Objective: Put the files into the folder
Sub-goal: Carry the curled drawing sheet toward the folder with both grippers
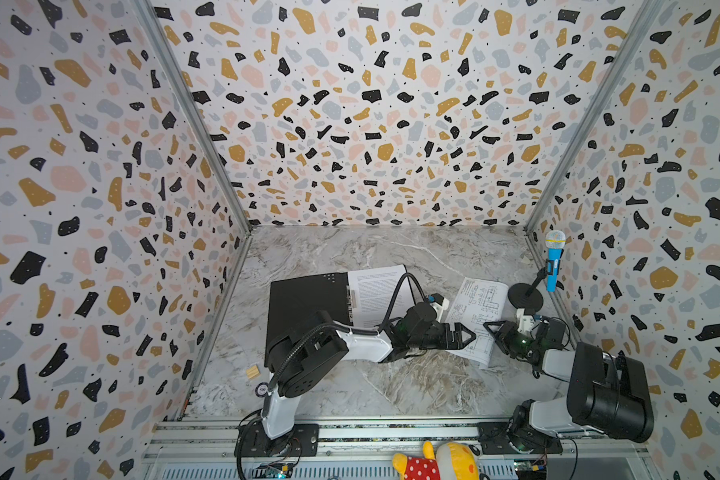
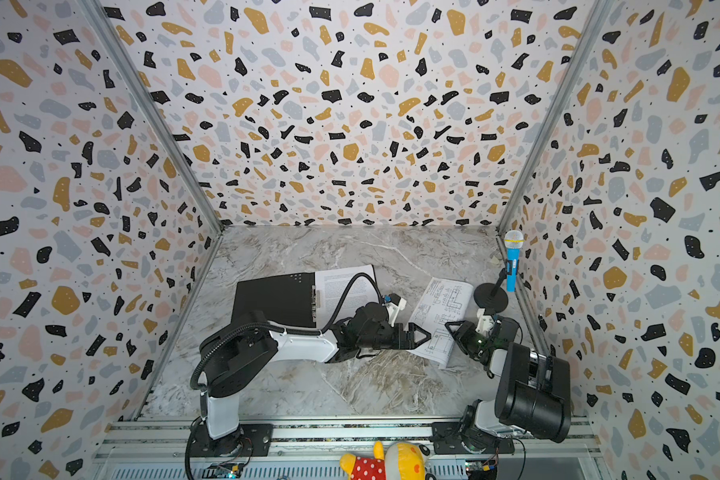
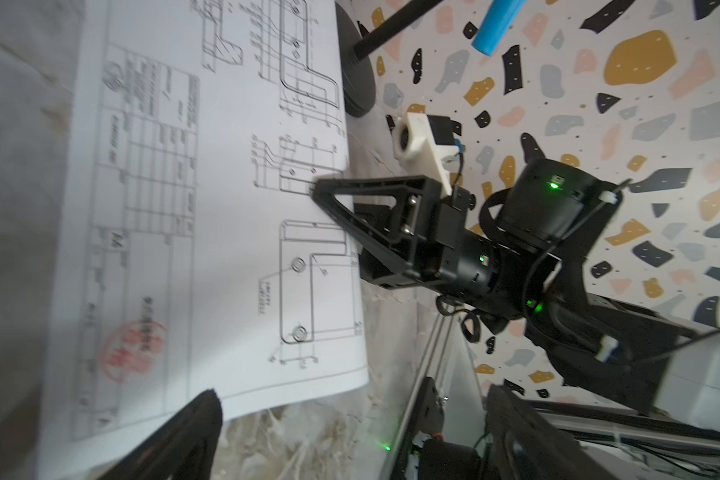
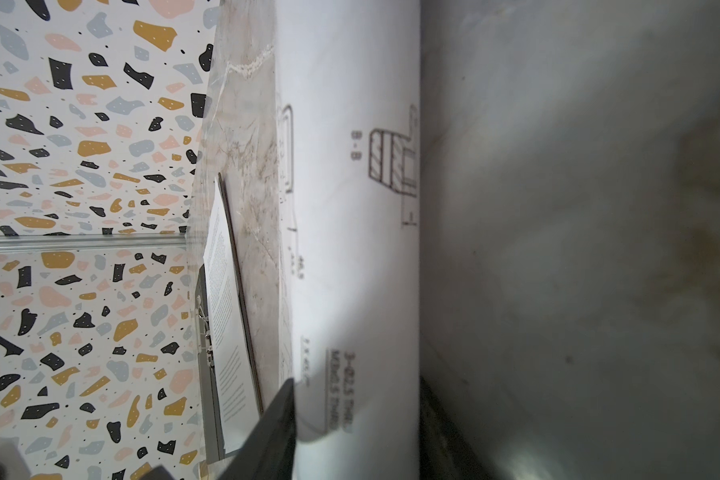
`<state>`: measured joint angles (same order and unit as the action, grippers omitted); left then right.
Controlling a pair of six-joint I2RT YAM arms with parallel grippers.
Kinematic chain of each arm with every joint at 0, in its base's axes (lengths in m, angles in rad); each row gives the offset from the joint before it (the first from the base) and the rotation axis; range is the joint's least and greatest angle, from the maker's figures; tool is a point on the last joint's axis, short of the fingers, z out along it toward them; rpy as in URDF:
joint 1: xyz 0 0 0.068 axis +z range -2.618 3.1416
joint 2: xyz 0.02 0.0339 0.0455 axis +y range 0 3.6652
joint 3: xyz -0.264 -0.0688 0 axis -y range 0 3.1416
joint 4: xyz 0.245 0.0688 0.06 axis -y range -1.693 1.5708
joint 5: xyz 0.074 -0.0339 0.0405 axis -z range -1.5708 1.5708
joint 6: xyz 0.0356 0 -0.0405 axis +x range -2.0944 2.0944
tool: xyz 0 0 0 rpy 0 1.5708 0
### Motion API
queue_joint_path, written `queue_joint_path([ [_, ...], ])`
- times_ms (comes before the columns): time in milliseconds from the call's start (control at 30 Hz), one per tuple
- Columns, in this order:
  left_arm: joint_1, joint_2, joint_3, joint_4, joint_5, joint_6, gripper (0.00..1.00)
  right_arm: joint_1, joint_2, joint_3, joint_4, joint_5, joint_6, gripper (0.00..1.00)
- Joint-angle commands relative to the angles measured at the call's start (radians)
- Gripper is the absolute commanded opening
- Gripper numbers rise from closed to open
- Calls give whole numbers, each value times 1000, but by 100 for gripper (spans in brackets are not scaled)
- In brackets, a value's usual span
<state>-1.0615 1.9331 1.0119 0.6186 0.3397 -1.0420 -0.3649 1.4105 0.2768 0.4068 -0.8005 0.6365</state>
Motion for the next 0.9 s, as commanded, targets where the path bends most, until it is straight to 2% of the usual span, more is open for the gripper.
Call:
queue_joint_path([
  [0, -43, -5, -86, 269, 1, -196, 100, -2, -19, -1, -57, -3, -24, 45],
  [100, -79, 28, -140, 414, -19, -307, 100, -2, -19, -2, -58, -1, -27, 45],
  [267, -139, 96, -150, 548, -97, -409, 100, -3, -21, 3, -69, 4, -32, 46],
  [567, -157, 235, -99, 638, -196, -542, 99, -3, -44, 7, -100, 14, -42, 46],
  [867, -159, 375, -11, 750, -237, -679, 93, -3, -55, -6, -104, 21, -46, 46],
])
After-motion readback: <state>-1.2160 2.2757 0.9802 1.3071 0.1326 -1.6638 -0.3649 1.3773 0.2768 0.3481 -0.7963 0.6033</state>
